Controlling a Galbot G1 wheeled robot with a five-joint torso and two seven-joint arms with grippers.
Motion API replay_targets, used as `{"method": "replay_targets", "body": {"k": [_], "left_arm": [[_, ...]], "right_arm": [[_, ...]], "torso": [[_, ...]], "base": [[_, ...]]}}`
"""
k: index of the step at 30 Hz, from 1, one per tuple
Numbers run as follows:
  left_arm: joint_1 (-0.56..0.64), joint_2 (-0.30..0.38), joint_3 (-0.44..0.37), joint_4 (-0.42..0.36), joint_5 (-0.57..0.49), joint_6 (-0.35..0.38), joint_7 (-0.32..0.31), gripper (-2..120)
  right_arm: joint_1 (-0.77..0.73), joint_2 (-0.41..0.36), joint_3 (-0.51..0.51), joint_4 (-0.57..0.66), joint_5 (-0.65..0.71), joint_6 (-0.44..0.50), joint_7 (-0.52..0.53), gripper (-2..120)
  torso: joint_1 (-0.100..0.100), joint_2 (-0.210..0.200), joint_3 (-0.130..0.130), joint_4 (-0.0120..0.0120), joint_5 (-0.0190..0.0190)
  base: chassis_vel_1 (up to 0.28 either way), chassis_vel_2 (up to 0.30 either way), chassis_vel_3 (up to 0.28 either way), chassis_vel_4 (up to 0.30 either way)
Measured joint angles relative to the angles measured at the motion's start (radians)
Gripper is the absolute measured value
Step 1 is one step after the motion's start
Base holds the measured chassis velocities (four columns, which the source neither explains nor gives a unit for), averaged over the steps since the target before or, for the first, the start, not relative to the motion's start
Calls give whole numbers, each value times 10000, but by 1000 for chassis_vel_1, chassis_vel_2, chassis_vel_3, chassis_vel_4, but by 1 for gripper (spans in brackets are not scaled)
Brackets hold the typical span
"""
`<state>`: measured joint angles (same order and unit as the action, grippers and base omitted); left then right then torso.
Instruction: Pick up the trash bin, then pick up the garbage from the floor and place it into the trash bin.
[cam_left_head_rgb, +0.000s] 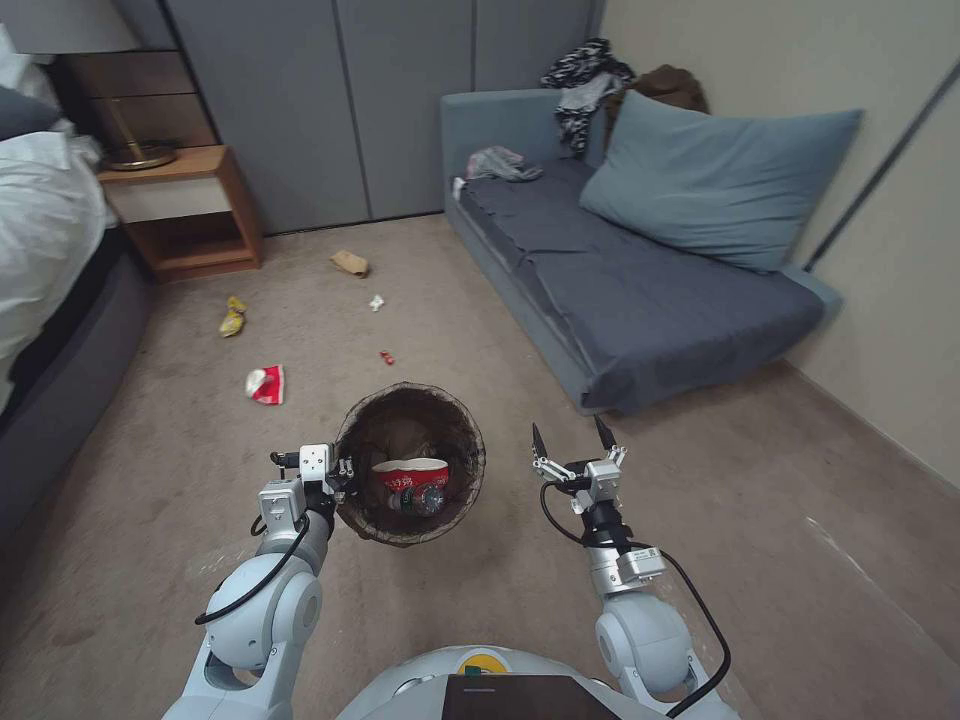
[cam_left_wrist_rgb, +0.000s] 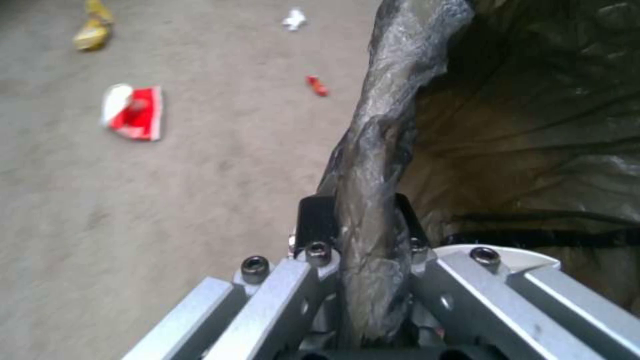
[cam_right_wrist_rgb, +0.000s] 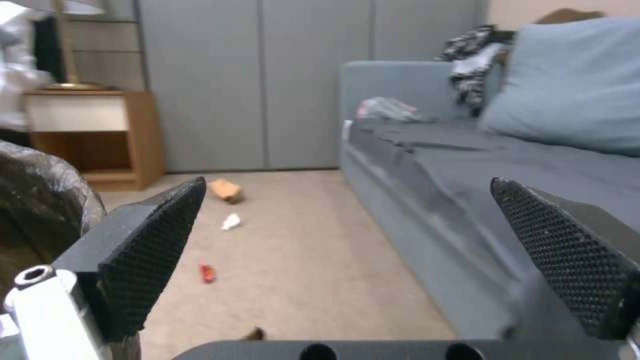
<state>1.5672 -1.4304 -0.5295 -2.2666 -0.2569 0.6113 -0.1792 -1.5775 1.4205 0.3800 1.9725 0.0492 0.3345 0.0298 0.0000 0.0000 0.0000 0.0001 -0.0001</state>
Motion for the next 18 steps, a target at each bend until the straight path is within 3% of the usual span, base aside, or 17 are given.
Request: {"method": "replay_targets", "body": {"k": [18], "left_arm": [[-3,11,-33,8,-4,-30,3,0]], "right_arm": [[39,-24,18,1,3,-19,-6,100]], "torso": [[0,0,0,0,0]], "base": [[124,123,125,129]]}}
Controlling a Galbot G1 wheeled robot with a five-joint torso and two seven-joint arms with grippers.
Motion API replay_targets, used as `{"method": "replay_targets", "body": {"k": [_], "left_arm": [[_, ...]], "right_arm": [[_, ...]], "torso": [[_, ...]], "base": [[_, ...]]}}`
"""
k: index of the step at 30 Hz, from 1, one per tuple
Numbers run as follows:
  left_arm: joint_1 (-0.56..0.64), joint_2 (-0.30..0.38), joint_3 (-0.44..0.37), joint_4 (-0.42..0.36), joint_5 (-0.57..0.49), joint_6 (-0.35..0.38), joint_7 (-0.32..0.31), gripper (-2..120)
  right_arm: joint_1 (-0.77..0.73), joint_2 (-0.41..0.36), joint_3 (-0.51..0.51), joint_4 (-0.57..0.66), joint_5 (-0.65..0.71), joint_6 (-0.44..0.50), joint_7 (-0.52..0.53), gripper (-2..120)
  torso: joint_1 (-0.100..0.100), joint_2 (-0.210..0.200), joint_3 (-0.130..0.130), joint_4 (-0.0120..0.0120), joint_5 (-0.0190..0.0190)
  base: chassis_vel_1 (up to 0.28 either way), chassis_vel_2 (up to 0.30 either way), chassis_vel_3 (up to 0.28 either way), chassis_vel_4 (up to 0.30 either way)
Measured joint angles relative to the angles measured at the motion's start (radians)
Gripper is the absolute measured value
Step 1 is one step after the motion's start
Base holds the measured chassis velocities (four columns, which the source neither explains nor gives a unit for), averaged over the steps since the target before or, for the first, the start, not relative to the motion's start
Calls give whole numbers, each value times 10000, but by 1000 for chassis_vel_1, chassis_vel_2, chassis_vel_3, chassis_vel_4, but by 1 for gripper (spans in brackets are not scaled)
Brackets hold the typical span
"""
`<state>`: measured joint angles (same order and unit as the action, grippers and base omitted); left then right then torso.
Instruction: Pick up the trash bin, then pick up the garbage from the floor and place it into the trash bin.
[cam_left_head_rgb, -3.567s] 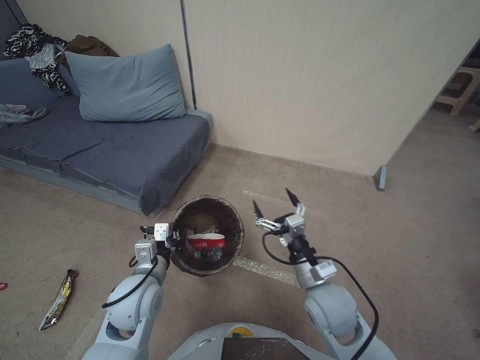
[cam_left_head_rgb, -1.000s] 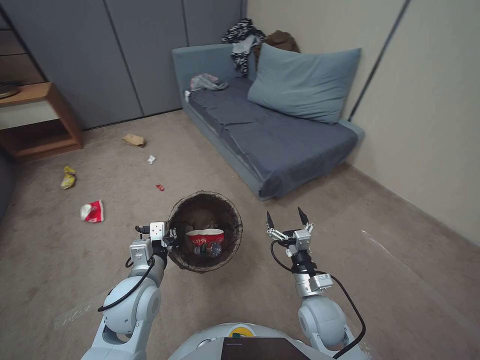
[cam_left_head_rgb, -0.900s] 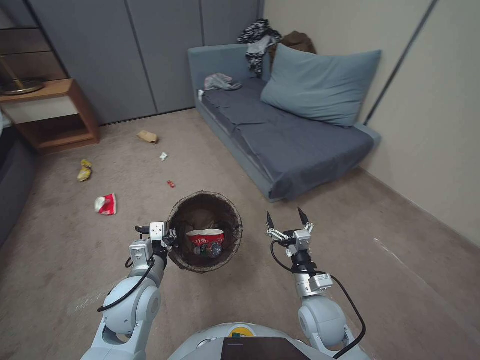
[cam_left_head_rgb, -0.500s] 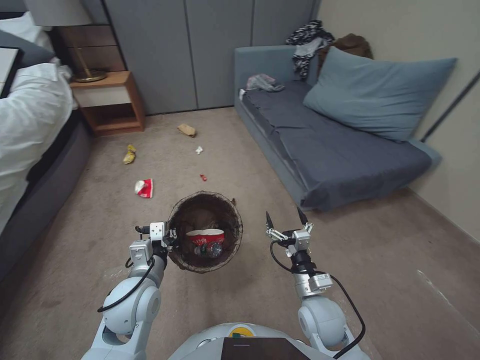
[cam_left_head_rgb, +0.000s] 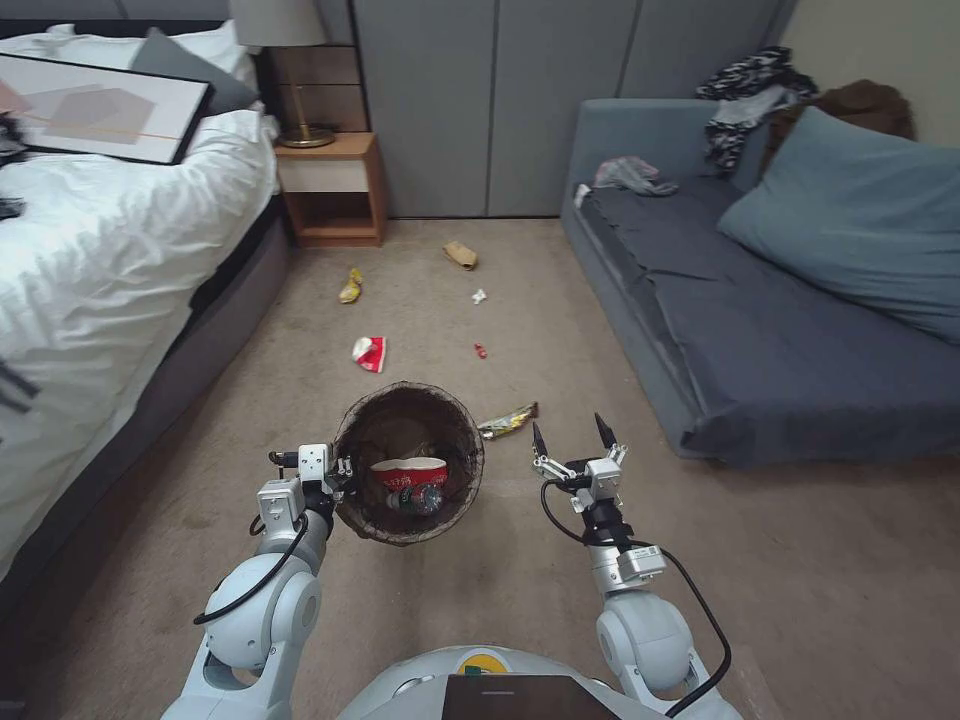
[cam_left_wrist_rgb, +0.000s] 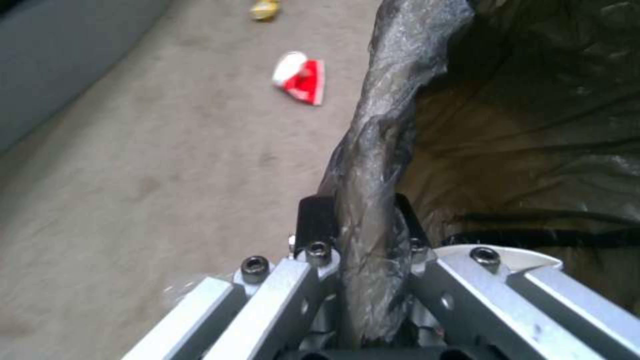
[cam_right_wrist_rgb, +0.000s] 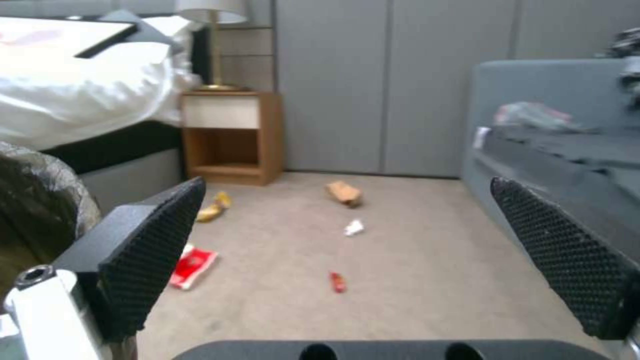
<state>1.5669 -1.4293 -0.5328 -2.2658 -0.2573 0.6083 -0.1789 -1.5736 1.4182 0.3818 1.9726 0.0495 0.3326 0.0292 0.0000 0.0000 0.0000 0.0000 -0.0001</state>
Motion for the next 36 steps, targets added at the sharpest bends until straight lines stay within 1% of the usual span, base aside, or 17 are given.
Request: {"method": "replay_targets", "body": {"k": [6,12,13,16,17,20,23,27,36], "left_arm": [[-2,-1,2,11,-1,-9,7,0],[19,8,-18,249,87,-629,96,0],[19,8,-18,249,87,-629,96,0],[13,-5,-9,254,92,-715,94,0],[11,-9,17,260,93,-727,92,0],[11,-6,17,262,102,-727,90,0],[13,11,-1,262,113,-728,90,0],[15,18,-8,262,130,-727,94,0],[-14,12,3,295,173,-698,102,0]], "right_arm": [[-8,8,4,1,0,0,-2,100],[-18,44,93,-6,22,27,4,100],[-18,44,93,-6,22,27,4,100],[-6,78,128,-28,18,23,86,100],[-8,92,141,-54,17,19,135,100],[-23,110,158,-69,17,16,188,100],[-38,123,179,-76,15,12,248,100],[-41,128,229,-77,17,12,280,100],[-18,125,298,-134,43,26,273,100]], "torso": [[0,0,0,-1,1],[0,0,0,4,0],[0,0,0,4,0],[0,0,0,1,1],[0,0,0,-5,0],[0,0,0,-5,0],[0,0,0,-1,1],[0,0,0,-1,0],[0,0,0,1,1]], "base": [[125,125,129,120],[63,66,51,63],[0,0,0,0],[0,0,0,0],[0,0,0,0],[-57,32,48,-9],[-97,60,96,-43],[-180,123,195,-117],[-258,202,269,-211]]}}
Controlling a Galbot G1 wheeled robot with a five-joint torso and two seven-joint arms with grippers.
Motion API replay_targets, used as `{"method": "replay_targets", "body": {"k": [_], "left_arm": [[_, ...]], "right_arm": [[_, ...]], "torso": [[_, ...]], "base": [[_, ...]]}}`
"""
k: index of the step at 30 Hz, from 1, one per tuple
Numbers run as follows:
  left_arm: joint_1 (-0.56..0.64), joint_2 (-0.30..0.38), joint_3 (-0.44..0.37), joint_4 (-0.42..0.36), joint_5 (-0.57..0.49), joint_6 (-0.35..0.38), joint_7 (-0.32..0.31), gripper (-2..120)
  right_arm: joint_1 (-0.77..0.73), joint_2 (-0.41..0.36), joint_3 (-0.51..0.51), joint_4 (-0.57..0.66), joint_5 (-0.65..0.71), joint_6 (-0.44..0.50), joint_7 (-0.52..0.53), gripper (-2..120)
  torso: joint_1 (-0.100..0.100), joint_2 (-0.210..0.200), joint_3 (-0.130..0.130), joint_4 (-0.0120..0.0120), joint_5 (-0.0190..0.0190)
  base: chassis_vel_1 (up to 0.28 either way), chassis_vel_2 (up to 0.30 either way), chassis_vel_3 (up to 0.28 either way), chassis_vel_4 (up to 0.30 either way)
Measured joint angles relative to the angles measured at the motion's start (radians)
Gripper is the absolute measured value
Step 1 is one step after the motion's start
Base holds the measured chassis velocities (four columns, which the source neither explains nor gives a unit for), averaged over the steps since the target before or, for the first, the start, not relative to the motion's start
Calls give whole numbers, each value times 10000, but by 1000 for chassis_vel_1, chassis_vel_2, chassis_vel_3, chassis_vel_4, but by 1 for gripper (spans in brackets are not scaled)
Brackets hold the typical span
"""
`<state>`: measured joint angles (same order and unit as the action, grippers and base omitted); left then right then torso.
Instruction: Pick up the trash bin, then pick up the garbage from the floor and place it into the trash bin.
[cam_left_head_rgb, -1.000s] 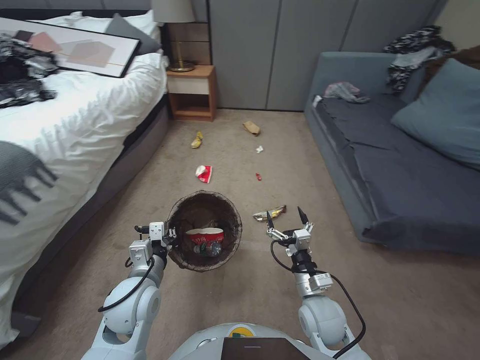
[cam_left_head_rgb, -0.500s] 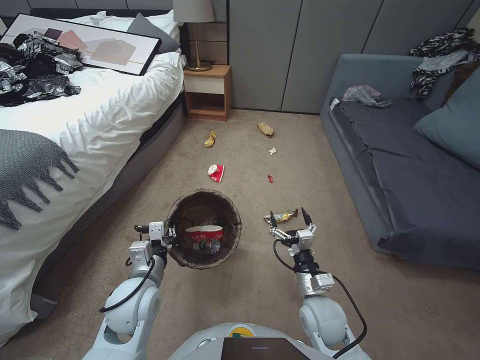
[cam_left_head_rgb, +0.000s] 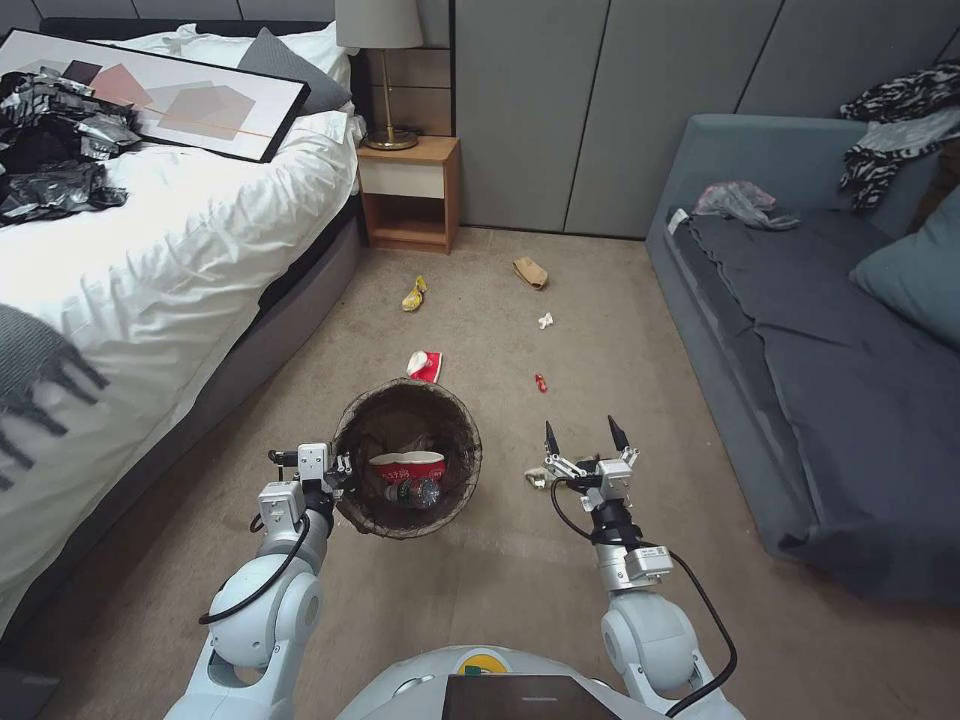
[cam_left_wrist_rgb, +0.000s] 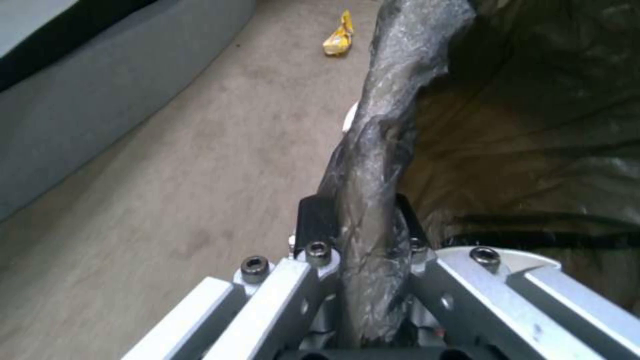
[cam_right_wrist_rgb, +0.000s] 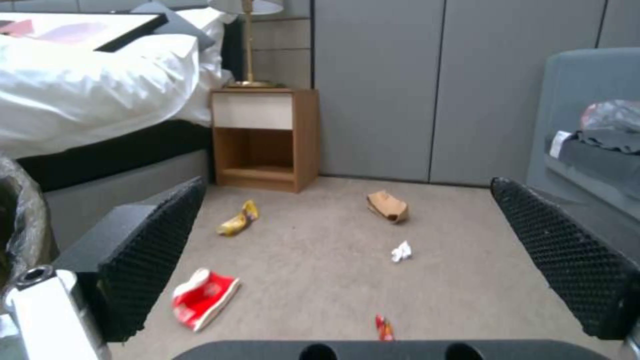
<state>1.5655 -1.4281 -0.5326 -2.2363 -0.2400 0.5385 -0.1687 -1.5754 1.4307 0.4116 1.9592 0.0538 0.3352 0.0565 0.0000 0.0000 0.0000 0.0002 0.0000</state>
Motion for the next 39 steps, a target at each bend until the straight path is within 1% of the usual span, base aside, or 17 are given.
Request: {"method": "replay_targets", "body": {"k": [7,8,10,14,15,16,17,19,20,21,27,30,35,36,37,38,39], "left_arm": [[-12,0,1,17,7,6,-1,0],[-11,-1,-1,18,7,6,-3,0],[-16,0,1,18,8,6,-4,0],[-15,0,-6,16,8,8,-11,0],[-16,1,-6,16,6,11,-12,0],[-16,1,-6,16,6,11,-12,0],[-15,3,-6,5,-3,17,-11,0],[-18,6,-5,-10,-10,18,-16,0],[-18,8,-22,-11,-10,18,-25,0],[-14,9,-3,-11,-17,22,-23,0],[-17,9,0,-20,-32,32,-35,0],[-50,9,22,18,-46,52,-37,0],[-67,17,22,25,-49,71,-39,0],[-75,42,2,25,-67,95,-34,0],[-75,42,2,25,-67,95,-34,0],[-81,54,-11,25,-75,109,-32,0],[-91,76,-34,25,-88,124,-32,0]], "right_arm": [[2,-1,8,-13,3,14,-14,100],[2,-1,6,-16,-1,16,-27,100],[6,0,8,-20,-7,32,-51,100],[4,-9,11,-46,-63,99,-161,100],[1,-13,14,-66,-92,141,-182,100],[1,-13,14,-66,-92,141,-182,100],[1,-18,15,-95,-110,172,-189,100],[5,-29,21,-132,-180,254,-225,100],[30,-34,34,-180,-247,360,-251,100],[84,-60,123,-291,-513,615,-279,100],[10,-356,538,-426,-1257,820,-677,100],[-229,-562,978,-450,-1317,403,-1614,100],[-287,-588,1142,-441,-1276,240,-2199,100],[-428,-655,1399,-315,-1231,76,-2886,100],[-428,-655,1399,-315,-1231,76,-2886,100],[-485,-705,1555,-250,-1222,18,-3296,100],[-563,-834,1914,-173,-1227,-12,-4218,100]], "torso": [[0,-1,1,-2,-3],[0,0,1,2,6],[1,0,1,-5,-7],[1,0,1,3,4],[1,-1,2,-4,-10],[1,-1,2,-4,-10],[1,-1,1,-1,4],[1,0,1,-3,0],[2,-1,2,3,2],[3,-1,4,-4,-4],[4,-1,3,0,2],[0,0,-2,-4,0],[0,0,-2,-2,2],[0,0,-1,-1,1],[0,0,-1,-1,1],[0,-1,-1,-1,2],[0,0,-1,-1,2]], "base": [[-343,301,335,-304],[-382,370,369,-362],[-354,366,372,-383],[-358,354,344,-367],[-353,316,335,-343],[-353,316,335,-343],[-316,316,316,-308],[-270,278,213,-279],[-270,216,213,-279],[-176,151,162,-182],[-34,58,65,-51],[53,-52,-64,62],[32,-43,-24,35],[0,0,0,0],[0,0,0,0],[0,0,0,0],[0,0,0,0]]}}
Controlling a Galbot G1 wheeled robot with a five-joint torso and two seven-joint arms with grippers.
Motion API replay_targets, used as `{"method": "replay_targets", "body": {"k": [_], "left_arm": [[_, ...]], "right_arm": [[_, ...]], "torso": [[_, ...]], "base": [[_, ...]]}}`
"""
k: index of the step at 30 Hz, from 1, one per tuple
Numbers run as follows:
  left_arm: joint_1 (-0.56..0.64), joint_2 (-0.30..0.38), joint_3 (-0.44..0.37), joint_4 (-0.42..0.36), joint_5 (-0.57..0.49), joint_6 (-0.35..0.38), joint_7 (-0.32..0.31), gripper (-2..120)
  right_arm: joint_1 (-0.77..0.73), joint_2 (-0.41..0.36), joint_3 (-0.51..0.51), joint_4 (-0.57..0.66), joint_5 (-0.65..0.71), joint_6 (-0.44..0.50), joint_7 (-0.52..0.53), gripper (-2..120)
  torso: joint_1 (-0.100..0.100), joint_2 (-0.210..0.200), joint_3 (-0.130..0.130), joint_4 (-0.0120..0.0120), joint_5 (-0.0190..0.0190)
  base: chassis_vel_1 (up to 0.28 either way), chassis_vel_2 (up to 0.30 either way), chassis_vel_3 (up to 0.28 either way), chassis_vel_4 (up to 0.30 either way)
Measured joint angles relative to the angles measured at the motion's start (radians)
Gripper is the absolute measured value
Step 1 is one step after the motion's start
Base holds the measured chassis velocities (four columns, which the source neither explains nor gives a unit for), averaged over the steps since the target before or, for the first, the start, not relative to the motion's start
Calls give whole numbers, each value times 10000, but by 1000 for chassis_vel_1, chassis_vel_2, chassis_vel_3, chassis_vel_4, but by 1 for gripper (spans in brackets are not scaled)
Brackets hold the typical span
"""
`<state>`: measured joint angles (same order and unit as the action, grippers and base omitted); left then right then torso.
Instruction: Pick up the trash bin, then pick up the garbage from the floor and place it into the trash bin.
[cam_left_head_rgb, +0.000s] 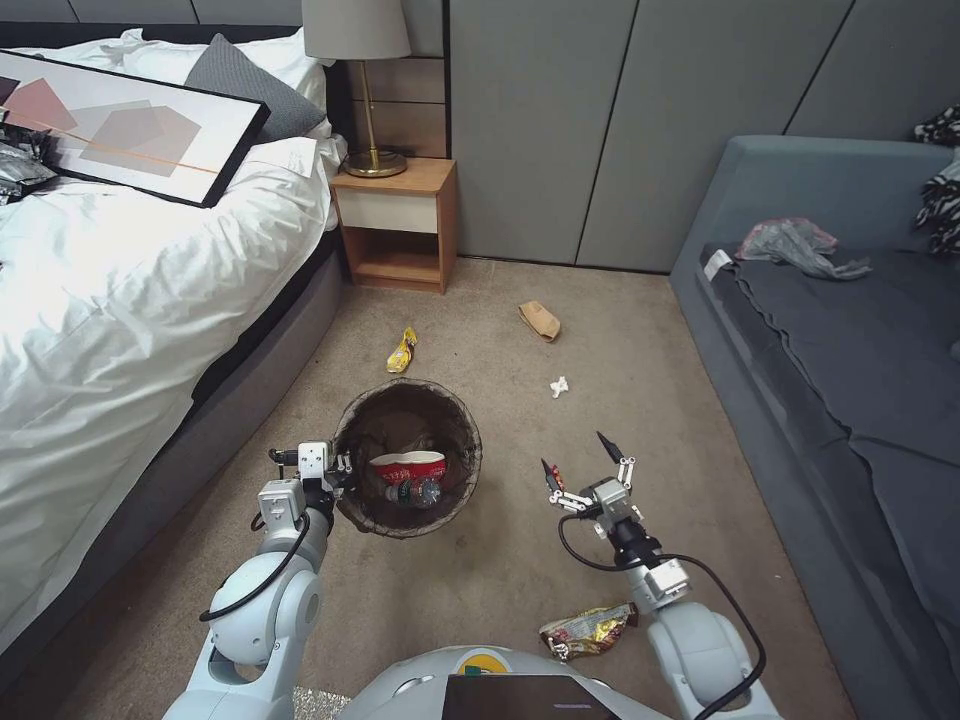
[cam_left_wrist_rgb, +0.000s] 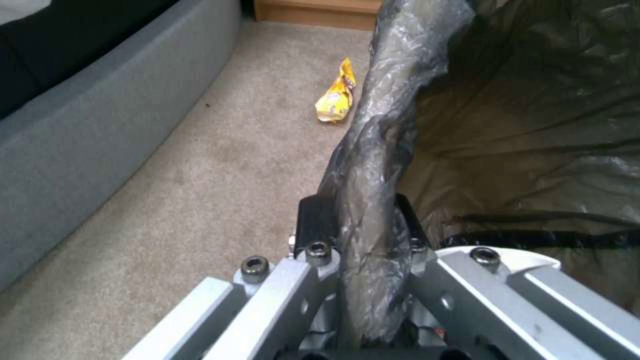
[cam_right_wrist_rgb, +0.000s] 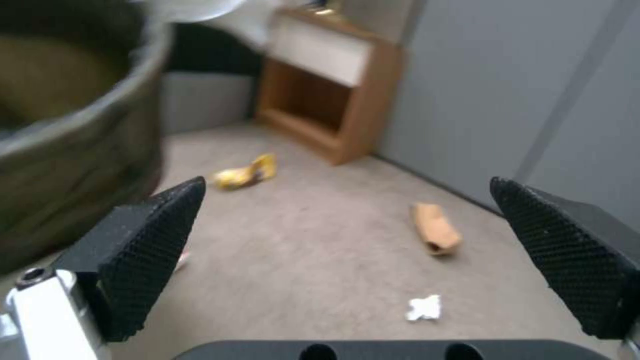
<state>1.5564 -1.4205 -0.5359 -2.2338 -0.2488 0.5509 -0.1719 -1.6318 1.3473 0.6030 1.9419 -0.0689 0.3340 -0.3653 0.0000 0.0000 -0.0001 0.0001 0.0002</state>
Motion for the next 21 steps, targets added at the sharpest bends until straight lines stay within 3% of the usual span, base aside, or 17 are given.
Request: {"method": "replay_targets", "body": {"k": [1,3,4,6,7,9,11,14,21], "left_arm": [[-6,23,-12,0,-20,6,1,0],[-11,31,-14,0,-30,10,4,0],[-22,42,-17,5,-45,14,7,0],[-43,52,-9,29,-61,16,9,0],[-43,52,-9,29,-61,16,9,0],[-58,56,18,55,-62,16,16,0],[-58,56,18,55,-62,16,16,0],[-73,50,103,59,-49,15,23,0],[-64,74,101,24,-35,15,28,0]], "right_arm": [[-24,-132,390,19,46,28,-1022,100],[-26,-182,538,20,77,41,-1414,100],[-14,-368,1098,19,143,108,-2792,100],[127,-665,1810,-47,65,218,-4237,100],[127,-665,1810,-47,65,218,-4237,100],[347,-1017,2263,-244,-260,286,-5194,100],[347,-1017,2263,-244,-260,286,-5194,100],[1017,-1805,2536,-1159,-1496,509,-6568,100],[1670,-2920,2102,-2443,-2490,708,-7090,100]], "torso": [[0,0,0,0,-1],[0,0,0,0,0],[0,0,0,0,-1],[0,0,0,-3,0],[0,0,0,-3,0],[0,0,1,-2,-1],[0,0,1,-2,-1],[0,0,1,1,2],[0,0,1,-1,-1]], "base": [[0,0,0,0],[0,0,0,0],[0,0,0,0],[0,0,0,0],[0,0,0,0],[0,0,0,0],[0,0,0,0],[0,0,0,0],[0,0,0,0]]}}
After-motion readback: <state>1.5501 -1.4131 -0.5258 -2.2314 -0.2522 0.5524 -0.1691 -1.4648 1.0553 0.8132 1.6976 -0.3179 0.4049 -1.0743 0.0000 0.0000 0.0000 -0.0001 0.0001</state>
